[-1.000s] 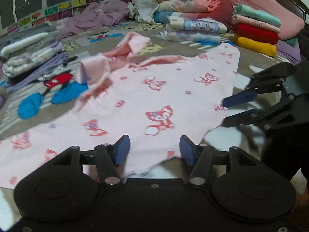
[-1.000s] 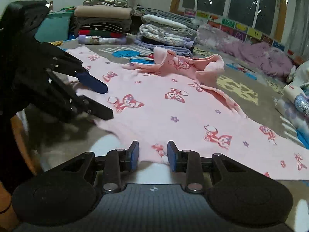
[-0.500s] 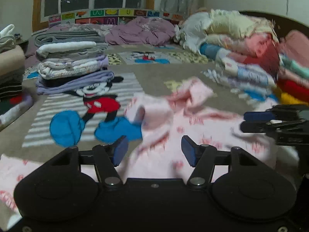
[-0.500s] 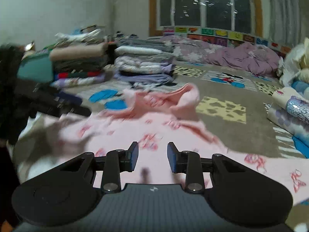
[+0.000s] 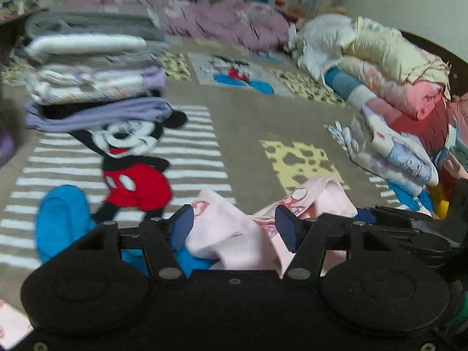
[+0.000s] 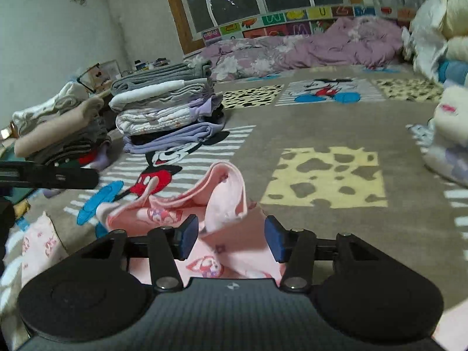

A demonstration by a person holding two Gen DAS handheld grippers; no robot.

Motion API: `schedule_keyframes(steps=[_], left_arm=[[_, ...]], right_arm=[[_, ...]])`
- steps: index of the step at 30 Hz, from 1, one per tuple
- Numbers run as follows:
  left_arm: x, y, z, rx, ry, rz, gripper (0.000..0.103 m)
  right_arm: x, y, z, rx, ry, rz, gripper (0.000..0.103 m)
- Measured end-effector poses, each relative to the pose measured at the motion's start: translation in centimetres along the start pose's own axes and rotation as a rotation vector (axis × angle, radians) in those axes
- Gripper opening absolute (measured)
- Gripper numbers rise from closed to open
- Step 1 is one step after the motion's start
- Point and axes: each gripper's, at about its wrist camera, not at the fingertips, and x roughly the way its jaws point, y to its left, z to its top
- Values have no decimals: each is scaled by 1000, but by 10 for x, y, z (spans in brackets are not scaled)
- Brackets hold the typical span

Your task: Fold clothes

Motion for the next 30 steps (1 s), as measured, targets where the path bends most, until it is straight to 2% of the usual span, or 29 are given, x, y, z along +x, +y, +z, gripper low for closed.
schedule_keyframes(steps=[1, 2, 7, 10, 13, 15, 17, 19, 21, 22, 28, 30], left_arm=[[7, -1, 1, 5, 18, -3, 61], [13, -2, 2, 17, 30, 12, 61], [33, 9, 0, 12, 85, 24, 59], [35, 25, -6, -42, 100, -11, 34], [32, 45, -12, -138, 101, -78, 29], [30, 53, -13, -189, 95, -109, 27], [28, 63, -14, -247, 75, -151, 22], [24, 70, -14, -293, 41, -197, 15], [19, 75, -13, -326, -7, -245, 14], [17, 75, -12, -325, -15, -240, 14], [11, 84, -6, -318, -120, -263, 13], [9, 87, -3, -312, -156, -298, 13]], right_arm=[[3, -1, 1, 8, -1, 16, 38], [5, -2, 2, 10, -3, 25, 36], [10, -6, 5, 19, -12, 48, 32], [12, -8, 6, 20, -18, 43, 32], [12, -16, 8, 51, -32, 48, 31], [12, -21, 9, 72, -43, 52, 27], [12, -26, 11, 88, -51, 59, 25], [13, -30, 13, 97, -54, 75, 15], [13, -34, 16, 118, -68, 90, 8], [12, -36, 17, 129, -75, 97, 6], [9, -49, 26, 199, -121, 139, 5], [8, -57, 30, 223, -138, 140, 5]])
